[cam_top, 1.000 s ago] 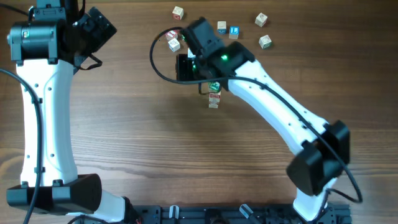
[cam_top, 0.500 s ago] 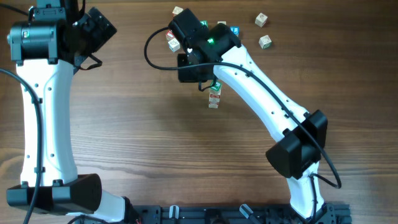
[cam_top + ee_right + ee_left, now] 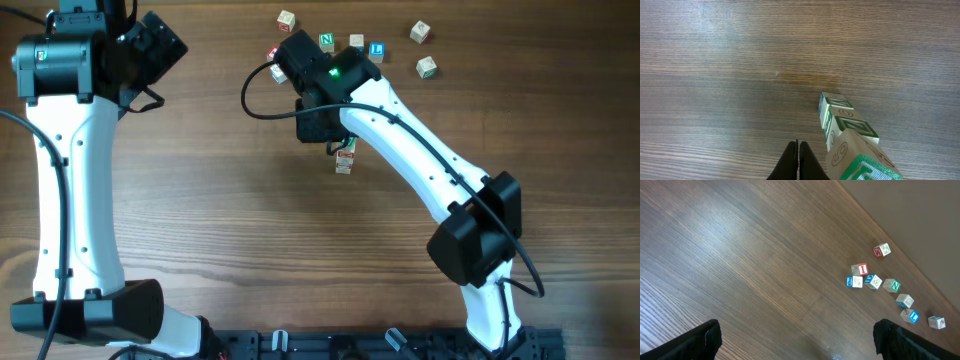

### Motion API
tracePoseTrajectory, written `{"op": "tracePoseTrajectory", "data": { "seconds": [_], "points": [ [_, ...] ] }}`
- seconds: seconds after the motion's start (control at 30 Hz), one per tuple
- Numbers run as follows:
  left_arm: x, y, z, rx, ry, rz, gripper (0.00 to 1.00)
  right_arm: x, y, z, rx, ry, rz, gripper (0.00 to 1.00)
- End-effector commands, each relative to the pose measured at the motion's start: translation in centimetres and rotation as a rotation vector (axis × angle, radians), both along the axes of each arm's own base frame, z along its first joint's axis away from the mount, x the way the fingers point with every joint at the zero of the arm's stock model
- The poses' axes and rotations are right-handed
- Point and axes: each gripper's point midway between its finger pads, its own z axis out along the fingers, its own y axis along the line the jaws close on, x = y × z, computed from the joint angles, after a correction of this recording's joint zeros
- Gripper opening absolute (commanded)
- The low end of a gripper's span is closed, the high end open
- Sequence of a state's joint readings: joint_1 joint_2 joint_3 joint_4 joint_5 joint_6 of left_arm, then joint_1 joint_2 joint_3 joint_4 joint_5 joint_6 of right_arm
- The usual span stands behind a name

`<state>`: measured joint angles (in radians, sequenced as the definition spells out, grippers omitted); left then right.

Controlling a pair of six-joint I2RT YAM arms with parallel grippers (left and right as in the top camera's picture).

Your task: Form a tower

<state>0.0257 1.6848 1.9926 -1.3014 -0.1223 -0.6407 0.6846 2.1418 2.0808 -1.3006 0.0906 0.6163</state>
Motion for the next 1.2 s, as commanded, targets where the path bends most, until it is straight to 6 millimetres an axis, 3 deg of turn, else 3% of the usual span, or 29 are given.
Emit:
{"op": "tracePoseTrajectory", "data": {
  "seconds": [0.0, 0.87, 1.17],
  "points": [
    [0.0, 0.4, 0.1, 0.013, -0.003, 0.004, 1.0, 0.0, -0.2, -0.7, -0.011, 0.015, -0.017, 0.05],
    [0.0, 0.4, 0.1, 0.012, -0.003, 0.003, 1.0, -1.4, -1.4, -1.0, -0.059, 0.074, -0.02, 0.04],
    [0.0, 0.4, 0.1, 0.012, -0.003, 0.003, 1.0, 0.0, -0.2, -0.8, -0.009, 0.017, -0.014, 0.05]
  ]
}}
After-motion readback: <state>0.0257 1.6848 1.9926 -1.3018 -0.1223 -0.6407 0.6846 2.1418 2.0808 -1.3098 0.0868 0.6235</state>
